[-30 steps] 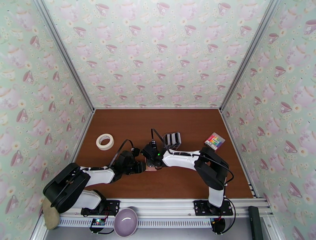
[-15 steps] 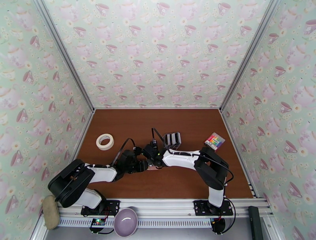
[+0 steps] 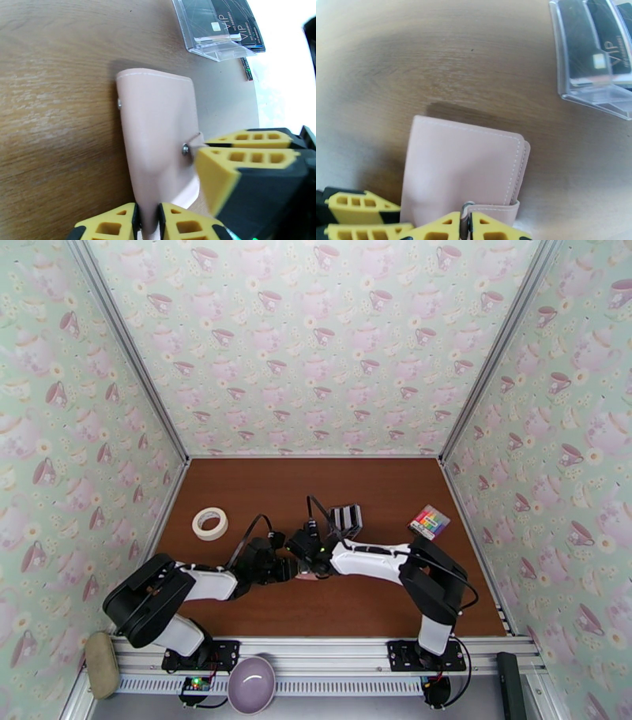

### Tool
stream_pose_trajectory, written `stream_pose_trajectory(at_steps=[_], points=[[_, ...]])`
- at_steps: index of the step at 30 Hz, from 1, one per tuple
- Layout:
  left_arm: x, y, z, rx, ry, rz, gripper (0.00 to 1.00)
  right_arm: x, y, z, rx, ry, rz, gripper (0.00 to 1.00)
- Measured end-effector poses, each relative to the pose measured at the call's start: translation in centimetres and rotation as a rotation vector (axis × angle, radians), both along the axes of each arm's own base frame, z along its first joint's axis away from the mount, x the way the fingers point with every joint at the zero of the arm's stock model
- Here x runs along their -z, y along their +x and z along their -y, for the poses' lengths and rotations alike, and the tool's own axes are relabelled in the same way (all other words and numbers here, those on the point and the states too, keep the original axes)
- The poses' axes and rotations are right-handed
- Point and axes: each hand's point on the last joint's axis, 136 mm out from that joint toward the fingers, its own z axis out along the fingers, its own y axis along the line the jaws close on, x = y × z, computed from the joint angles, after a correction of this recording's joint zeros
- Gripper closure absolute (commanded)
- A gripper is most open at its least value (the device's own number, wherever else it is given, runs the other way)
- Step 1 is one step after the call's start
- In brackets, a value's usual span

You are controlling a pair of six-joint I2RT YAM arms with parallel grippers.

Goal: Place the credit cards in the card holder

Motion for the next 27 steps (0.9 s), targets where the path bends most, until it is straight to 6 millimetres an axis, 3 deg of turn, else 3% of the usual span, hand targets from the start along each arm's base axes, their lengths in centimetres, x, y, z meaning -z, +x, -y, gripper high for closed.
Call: stream_pose_trajectory(at_steps=[6, 17, 27], points=[[0.1, 0.2, 0.2, -0.001, 0.011, -0.007, 0.80, -0.6, -0.5, 1.0, 0.003, 0.008, 0.005, 0.87], [0.1, 0.2, 0.2, -0.008, 0.026, -0.001, 0.80, -0.3, -1.1, 5.1, 0.048, -0.013, 0.000, 0.86], [0.2, 0.2, 0.3, -0.013, 0.040, -0.001, 0.80, 2.2, -1.3, 8.8, 0.111, -0.061, -0.043, 0.85]])
